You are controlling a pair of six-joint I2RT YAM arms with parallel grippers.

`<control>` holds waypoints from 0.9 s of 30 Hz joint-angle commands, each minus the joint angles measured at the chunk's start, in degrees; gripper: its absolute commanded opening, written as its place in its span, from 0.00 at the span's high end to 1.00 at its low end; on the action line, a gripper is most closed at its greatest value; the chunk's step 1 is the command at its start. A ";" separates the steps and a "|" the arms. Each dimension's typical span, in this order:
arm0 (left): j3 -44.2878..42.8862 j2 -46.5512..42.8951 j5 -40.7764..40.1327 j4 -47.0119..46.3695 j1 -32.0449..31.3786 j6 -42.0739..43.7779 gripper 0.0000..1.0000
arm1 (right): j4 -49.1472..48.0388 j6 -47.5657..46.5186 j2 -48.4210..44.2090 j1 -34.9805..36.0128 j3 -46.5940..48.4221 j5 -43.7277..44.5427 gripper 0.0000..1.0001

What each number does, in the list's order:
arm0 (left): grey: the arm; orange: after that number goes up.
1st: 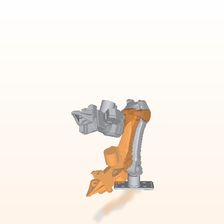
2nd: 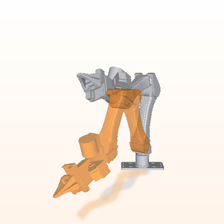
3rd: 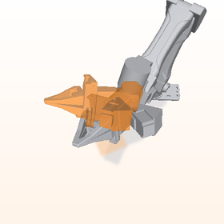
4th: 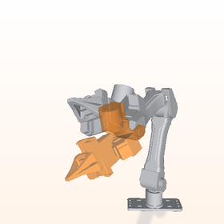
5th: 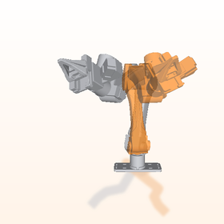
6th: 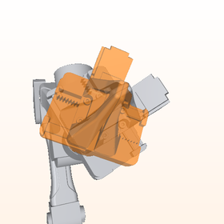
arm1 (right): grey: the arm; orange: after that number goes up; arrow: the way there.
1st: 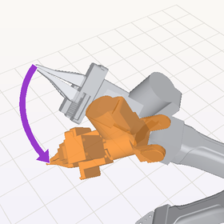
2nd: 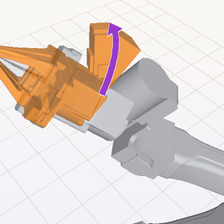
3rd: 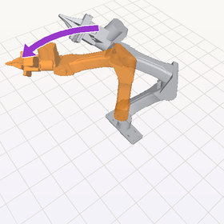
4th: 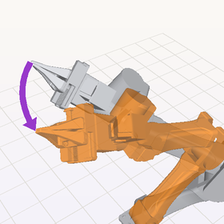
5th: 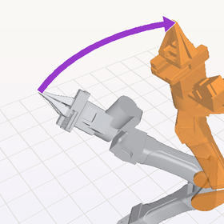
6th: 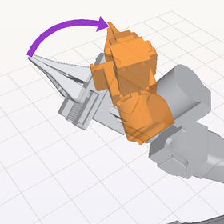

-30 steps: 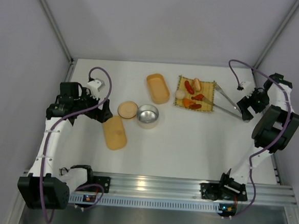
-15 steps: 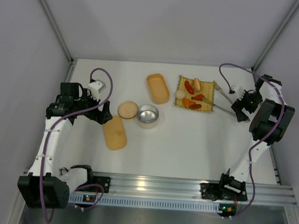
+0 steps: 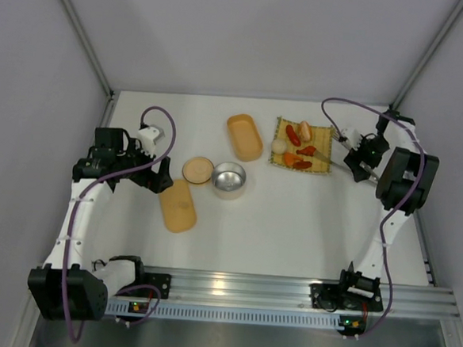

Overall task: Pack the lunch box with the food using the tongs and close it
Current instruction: Pick up the clamp at the center of the board.

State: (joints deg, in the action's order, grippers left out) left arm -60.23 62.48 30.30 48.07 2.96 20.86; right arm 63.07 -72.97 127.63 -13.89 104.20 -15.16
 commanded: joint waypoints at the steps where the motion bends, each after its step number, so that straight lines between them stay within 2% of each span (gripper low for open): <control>1: -0.33 0.28 0.02 -0.79 -0.06 0.85 0.02 | 1.53 -0.16 2.00 0.79 3.90 -2.60 0.11; 4: 0.02 0.36 -0.16 -1.32 -0.06 0.67 0.02 | 1.88 0.02 2.53 0.79 3.82 -2.42 0.15; 5: 0.02 0.45 -0.16 -1.49 0.03 0.58 0.02 | 1.97 0.02 2.71 0.71 3.73 -2.42 0.19; 6: 0.11 0.45 -0.25 -1.67 -0.06 0.50 0.02 | 2.06 -0.15 2.71 0.71 3.64 -2.16 0.28; 9: -0.15 0.63 -0.16 -1.76 -0.06 0.49 0.02 | 2.41 -0.07 2.53 0.62 3.64 -2.42 0.41; 12: -0.33 0.54 -0.33 -1.41 -0.06 0.58 0.02 | 3.46 0.11 1.48 0.27 3.64 -3.38 0.48; 27: -1.39 -2.98 -0.42 0.35 -0.06 0.85 0.02 | 12.25 -2.18 -15.21 -4.22 3.38 -12.61 0.69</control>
State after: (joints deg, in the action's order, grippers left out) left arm -60.23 61.12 29.21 48.27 2.96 20.97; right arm 69.63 -73.06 118.61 -17.39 106.17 -22.11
